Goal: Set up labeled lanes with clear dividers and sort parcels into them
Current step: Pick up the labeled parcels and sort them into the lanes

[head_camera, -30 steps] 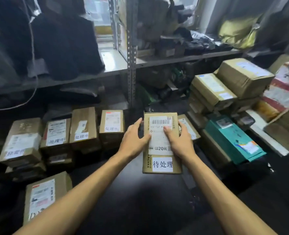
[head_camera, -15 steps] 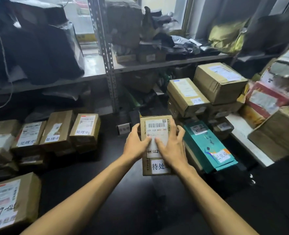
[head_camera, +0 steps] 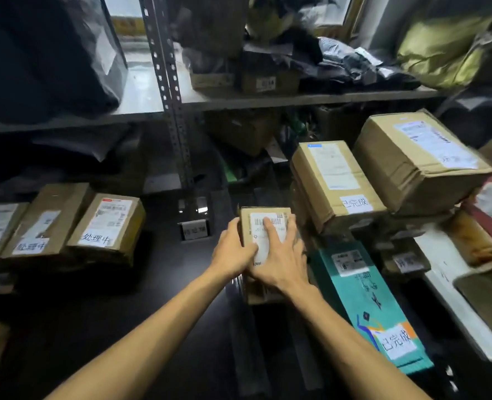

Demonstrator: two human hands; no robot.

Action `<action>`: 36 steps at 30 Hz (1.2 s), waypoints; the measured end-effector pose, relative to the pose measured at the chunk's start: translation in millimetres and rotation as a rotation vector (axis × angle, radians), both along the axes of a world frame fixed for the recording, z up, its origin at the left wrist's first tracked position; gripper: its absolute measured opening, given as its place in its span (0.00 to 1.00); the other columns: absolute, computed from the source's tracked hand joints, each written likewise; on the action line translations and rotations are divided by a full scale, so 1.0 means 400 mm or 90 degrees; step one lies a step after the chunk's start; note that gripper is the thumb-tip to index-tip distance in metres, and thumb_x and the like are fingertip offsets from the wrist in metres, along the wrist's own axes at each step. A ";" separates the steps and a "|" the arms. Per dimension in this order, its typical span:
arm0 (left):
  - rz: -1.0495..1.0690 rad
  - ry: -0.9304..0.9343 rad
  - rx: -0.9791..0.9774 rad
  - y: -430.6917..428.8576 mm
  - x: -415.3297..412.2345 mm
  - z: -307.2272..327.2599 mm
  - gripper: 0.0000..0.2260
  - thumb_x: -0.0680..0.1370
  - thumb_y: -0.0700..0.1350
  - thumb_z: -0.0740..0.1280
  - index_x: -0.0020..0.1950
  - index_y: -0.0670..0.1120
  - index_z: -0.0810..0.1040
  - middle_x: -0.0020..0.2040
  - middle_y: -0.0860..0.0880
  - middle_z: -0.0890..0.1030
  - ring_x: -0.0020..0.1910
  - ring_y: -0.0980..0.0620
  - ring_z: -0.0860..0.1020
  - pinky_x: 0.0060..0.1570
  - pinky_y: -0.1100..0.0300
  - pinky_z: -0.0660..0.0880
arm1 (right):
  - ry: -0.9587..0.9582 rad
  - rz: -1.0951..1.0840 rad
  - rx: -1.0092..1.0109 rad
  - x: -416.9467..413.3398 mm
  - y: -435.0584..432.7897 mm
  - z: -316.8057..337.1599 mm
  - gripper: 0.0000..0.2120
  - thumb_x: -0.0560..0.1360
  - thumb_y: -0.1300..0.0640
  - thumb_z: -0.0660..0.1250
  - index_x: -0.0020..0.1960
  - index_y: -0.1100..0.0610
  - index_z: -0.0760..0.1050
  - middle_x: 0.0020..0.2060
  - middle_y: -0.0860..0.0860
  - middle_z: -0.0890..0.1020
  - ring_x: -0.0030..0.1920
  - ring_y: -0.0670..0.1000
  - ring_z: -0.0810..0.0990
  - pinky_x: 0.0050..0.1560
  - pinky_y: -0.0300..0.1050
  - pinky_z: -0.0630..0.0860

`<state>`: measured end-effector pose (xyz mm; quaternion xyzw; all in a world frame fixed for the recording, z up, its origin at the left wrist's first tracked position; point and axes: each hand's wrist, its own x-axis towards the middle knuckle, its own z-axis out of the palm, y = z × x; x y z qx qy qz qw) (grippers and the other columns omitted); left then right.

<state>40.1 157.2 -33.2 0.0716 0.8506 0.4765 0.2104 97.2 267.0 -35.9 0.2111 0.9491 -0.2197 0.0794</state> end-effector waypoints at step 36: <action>0.069 0.129 -0.150 -0.128 0.038 0.097 0.28 0.80 0.52 0.62 0.78 0.54 0.58 0.77 0.48 0.62 0.75 0.47 0.62 0.71 0.51 0.63 | 0.104 0.282 0.003 -0.043 -0.027 0.121 0.36 0.77 0.42 0.64 0.80 0.47 0.54 0.81 0.57 0.43 0.80 0.61 0.46 0.79 0.60 0.49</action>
